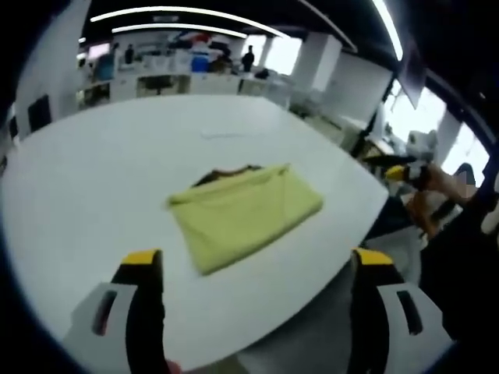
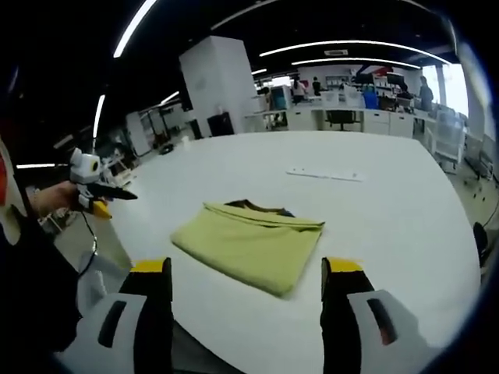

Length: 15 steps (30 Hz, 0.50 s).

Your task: Fold the garment on the visible template until the final outline fits inside the template.

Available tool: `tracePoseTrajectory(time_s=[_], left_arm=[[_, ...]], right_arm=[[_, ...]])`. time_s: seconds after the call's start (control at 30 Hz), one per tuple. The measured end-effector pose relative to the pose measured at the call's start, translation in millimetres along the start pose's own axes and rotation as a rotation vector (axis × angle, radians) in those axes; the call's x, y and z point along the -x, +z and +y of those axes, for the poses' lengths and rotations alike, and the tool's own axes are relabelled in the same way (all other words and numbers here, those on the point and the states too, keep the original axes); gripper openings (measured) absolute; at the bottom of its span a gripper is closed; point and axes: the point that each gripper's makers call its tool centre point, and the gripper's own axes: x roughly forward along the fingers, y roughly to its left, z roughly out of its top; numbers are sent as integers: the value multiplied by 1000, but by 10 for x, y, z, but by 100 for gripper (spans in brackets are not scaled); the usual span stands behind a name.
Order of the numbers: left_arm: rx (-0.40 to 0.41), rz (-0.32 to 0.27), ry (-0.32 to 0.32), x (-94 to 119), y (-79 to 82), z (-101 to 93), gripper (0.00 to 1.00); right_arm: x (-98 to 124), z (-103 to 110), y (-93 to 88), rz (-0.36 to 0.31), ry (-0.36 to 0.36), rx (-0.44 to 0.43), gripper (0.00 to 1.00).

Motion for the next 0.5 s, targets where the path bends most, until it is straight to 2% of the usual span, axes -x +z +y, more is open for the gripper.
tracePoseTrajectory(time_s=[0.2,0.4,0.5], left_arm=[[11,7,-3,-134,8,50,87],[14,23,1,-320,5,147,77],[6,31,0,-411,5,190,73]], right_arm=[[-121,-6,-73,22,19,-9,59],[-284,-22,-92,25,44,-22,34],[-380,-29,-176,67,51,-6,31]])
